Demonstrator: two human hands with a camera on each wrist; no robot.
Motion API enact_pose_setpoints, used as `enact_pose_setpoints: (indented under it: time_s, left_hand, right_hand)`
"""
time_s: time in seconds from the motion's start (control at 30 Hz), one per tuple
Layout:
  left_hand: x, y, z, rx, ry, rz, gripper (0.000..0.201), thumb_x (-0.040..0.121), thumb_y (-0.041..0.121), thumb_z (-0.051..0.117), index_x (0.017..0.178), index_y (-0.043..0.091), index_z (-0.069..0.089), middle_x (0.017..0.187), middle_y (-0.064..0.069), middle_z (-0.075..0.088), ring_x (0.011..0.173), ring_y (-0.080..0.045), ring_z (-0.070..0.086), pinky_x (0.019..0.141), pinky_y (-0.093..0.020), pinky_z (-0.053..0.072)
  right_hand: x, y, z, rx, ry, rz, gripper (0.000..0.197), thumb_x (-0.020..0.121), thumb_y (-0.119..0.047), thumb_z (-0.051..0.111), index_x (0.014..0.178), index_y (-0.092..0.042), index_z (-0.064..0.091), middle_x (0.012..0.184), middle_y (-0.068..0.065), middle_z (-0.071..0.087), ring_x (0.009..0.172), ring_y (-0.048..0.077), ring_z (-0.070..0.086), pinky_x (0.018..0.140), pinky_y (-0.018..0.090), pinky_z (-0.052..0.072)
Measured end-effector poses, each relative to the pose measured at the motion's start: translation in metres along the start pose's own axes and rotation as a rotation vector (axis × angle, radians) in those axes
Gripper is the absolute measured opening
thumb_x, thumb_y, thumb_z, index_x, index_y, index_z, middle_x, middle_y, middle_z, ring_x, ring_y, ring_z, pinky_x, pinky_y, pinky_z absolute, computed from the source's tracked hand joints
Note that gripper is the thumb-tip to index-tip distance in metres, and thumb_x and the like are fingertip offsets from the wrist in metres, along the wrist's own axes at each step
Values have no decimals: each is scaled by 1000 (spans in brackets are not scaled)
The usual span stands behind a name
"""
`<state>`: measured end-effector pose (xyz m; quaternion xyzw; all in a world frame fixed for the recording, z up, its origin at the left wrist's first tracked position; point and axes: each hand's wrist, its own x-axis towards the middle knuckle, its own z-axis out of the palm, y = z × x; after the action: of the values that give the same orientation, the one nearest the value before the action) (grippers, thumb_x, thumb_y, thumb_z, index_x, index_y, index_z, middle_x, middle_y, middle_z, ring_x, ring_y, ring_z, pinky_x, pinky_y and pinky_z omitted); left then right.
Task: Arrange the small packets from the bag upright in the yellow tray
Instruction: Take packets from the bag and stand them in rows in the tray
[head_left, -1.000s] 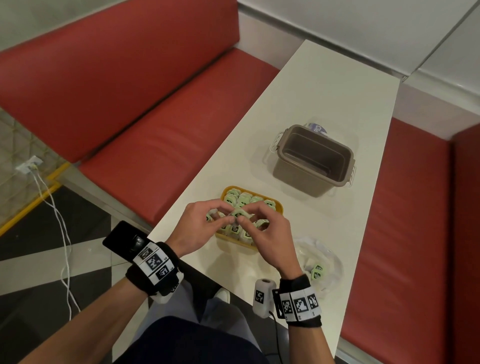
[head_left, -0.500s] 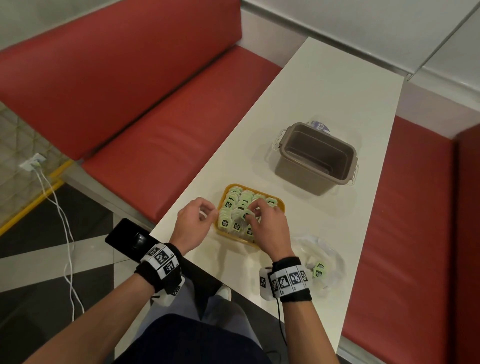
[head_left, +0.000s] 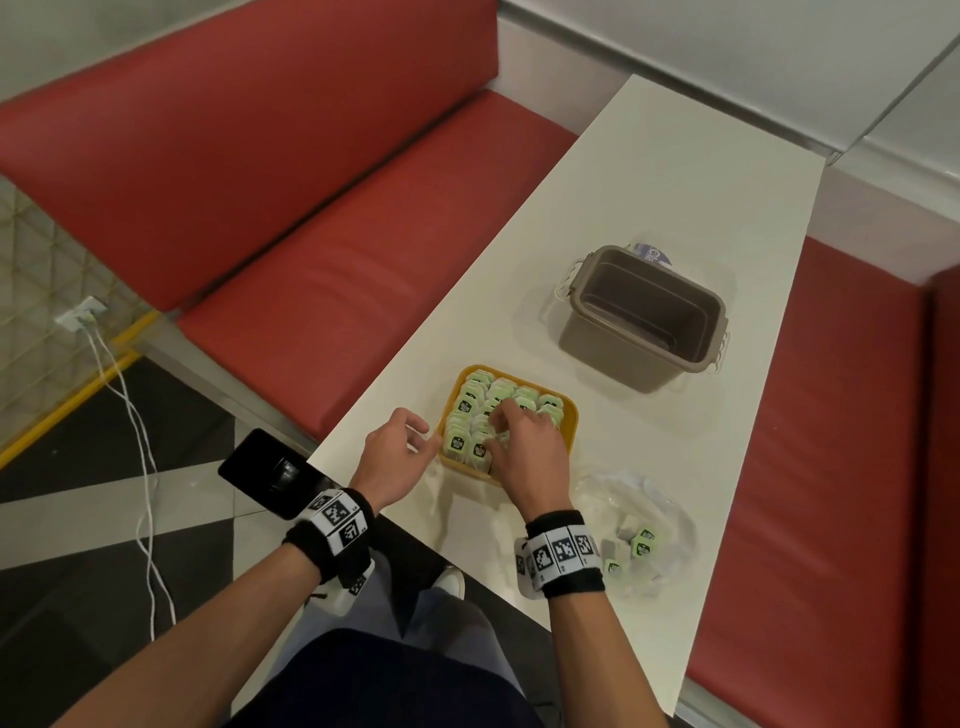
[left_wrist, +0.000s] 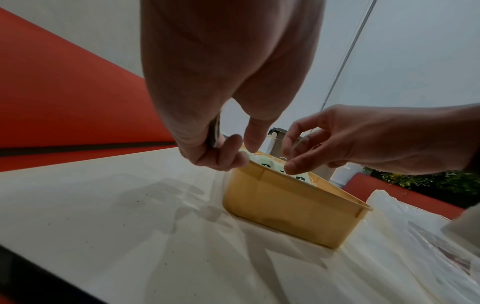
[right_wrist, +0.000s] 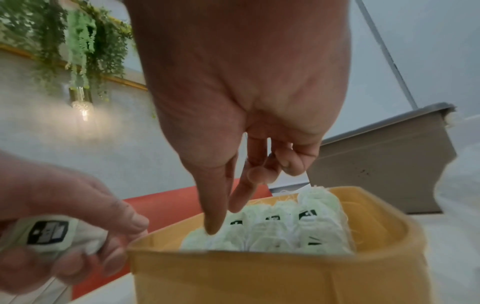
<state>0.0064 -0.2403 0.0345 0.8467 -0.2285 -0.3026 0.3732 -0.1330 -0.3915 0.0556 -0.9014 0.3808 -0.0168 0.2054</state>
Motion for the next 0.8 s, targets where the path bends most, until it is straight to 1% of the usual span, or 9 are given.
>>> enact_pose_setpoints:
  time_s: [0.07,0.17,0.33,0.43,0.53,0.6,0.67,0.73,0.8]
  left_hand:
    - [-1,2,1,4,-32,-21,26,99,39,74,109,22,58,87,1,74,83,-14,70,65,-24,45]
    - [-4,6,4,2,-54,-38,19,102,30,70,111,21,57,79,-2,76,79,-13,70,63,-25,43]
    - [-8,10,5,1,-46,-38,13,103,24,67,109,22,56,71,-1,77,82,-14,69,63,-24,42]
    - [-10,11,4,-4,-54,-35,13,102,24,68,108,23,56,70,-1,77,84,-14,69,66,-26,43]
    - [-13,12,0,-18,-65,-35,16,102,27,70,108,23,56,70,-3,76,82,-14,70,66,-28,43]
    - [-16,12,-6,-40,-67,-47,19,101,28,72,109,24,55,72,-4,77,77,-11,71,66,-28,44]
    - [-21,15,-13,-99,-87,-53,24,99,22,73,113,26,55,76,-3,77,70,-9,69,67,-28,46]
    - [-26,22,-19,-258,-132,-78,29,96,11,69,119,24,57,77,0,72,68,-11,63,69,-29,45]
    - [-30,32,-24,-495,-182,-139,30,97,6,60,124,18,60,78,-5,60,72,-15,53,67,-30,40]
  right_hand:
    - [-1,1,-3,-61,-22,-43,26,87,-38,85,103,-31,65,103,-4,73,106,27,60,89,43,50]
    - [0,0,3,-160,-86,-104,25,86,-51,84,95,-33,68,106,-7,70,117,26,53,99,45,44]
    - [5,-2,13,-251,-37,-133,26,84,-47,87,84,-33,66,99,-9,65,112,27,51,91,44,39]
    - [7,-3,15,-271,-34,-130,37,77,-61,88,85,-31,68,102,-8,67,114,28,51,92,45,39]
    - [6,-3,15,-261,-22,-138,39,79,-66,84,87,-31,69,105,-8,67,116,27,51,92,45,37]
    - [4,-4,9,-218,-14,-119,36,82,-66,82,94,-33,73,110,-9,68,121,27,50,95,45,39]
    - [4,-5,-2,-113,20,-85,30,89,-63,77,100,-35,75,109,-11,68,117,25,52,95,45,43]
    - [0,-7,-13,105,54,-103,18,96,-54,72,98,-36,73,95,-16,66,103,20,59,90,45,49]
    - [-8,-13,-26,386,77,-132,10,98,-44,73,95,-35,72,85,-16,66,87,9,62,81,40,53]
